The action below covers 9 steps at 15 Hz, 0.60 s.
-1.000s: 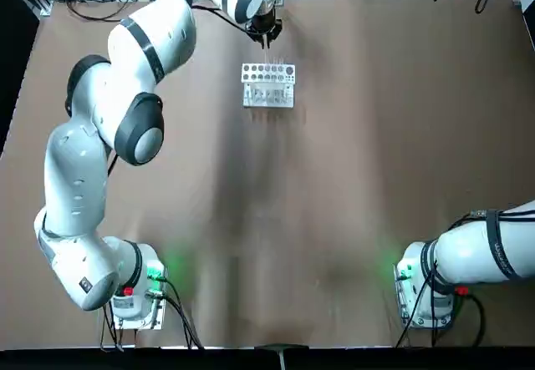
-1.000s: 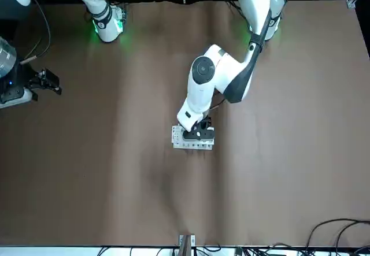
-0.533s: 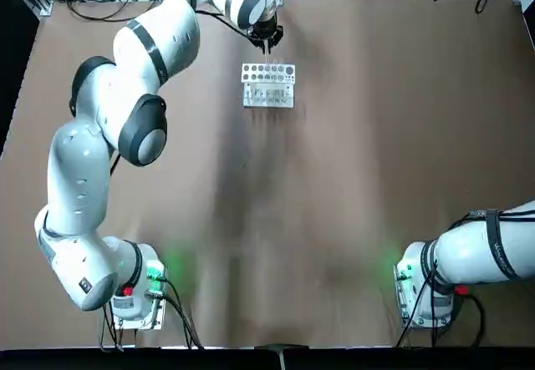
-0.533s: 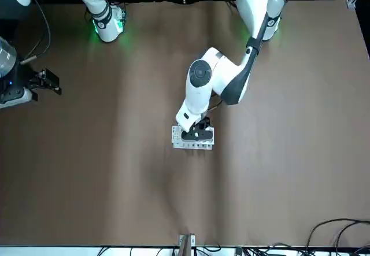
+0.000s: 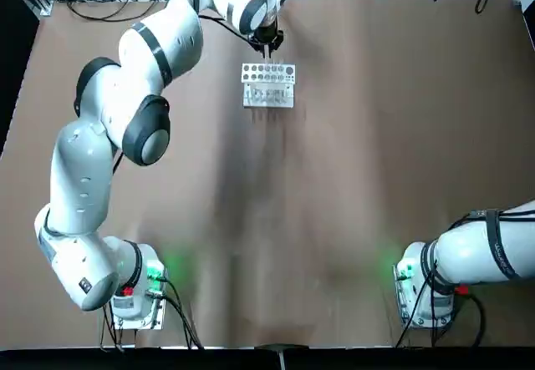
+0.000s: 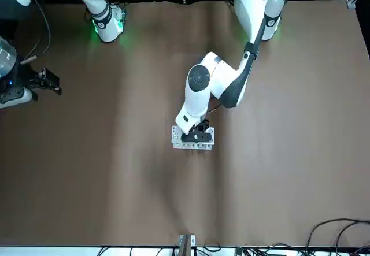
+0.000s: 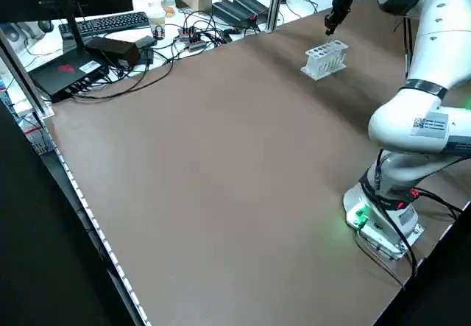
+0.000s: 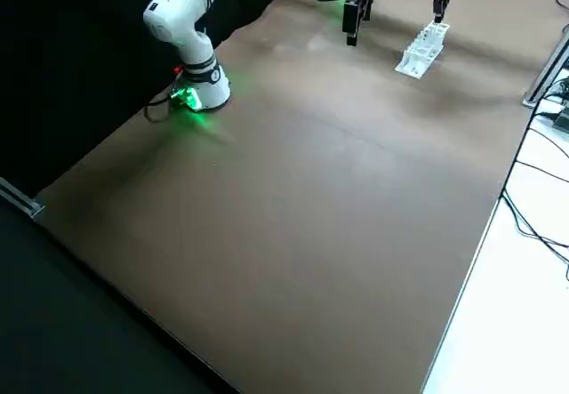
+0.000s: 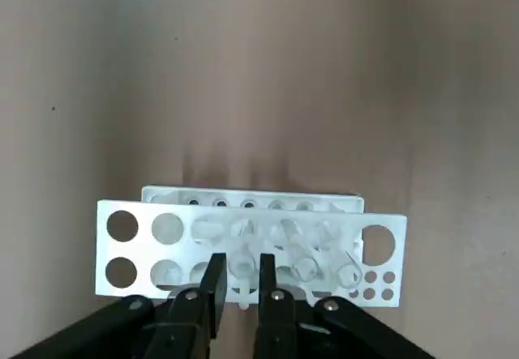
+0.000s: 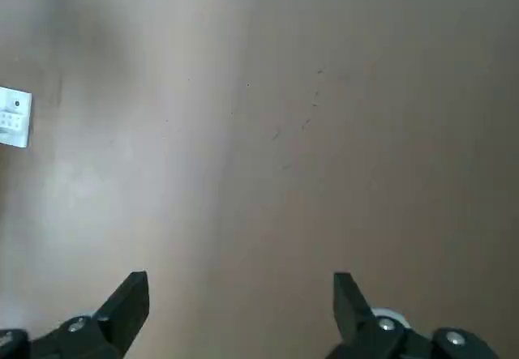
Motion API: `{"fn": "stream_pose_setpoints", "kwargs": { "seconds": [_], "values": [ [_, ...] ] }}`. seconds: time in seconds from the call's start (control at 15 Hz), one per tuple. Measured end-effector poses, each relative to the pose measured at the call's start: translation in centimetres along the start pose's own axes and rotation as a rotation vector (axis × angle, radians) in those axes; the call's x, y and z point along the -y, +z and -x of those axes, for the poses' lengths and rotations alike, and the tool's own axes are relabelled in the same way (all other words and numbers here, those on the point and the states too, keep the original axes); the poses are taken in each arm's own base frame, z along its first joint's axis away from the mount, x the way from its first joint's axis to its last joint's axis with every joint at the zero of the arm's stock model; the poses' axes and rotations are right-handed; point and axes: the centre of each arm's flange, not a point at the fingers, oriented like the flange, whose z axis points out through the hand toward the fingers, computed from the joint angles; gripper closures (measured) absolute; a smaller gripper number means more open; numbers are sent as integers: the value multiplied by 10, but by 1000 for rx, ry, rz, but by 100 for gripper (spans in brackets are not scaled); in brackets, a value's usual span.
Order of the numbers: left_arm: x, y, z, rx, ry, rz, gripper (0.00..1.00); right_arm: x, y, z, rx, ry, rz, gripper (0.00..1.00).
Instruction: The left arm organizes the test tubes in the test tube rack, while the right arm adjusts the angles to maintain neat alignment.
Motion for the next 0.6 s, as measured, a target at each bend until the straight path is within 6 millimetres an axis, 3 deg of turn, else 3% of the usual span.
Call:
{"fn": "stream_pose_setpoints", "kwargs": {
  "seconds": [0.27, 0.6],
  "values": [
    [-3, 5, 2, -6, 11, -7, 70, 0, 0, 0, 0, 0, 0, 0],
    [0, 2, -2, -21, 14, -7, 27, 0, 0, 0, 0, 0, 0, 0]
  ]
}}
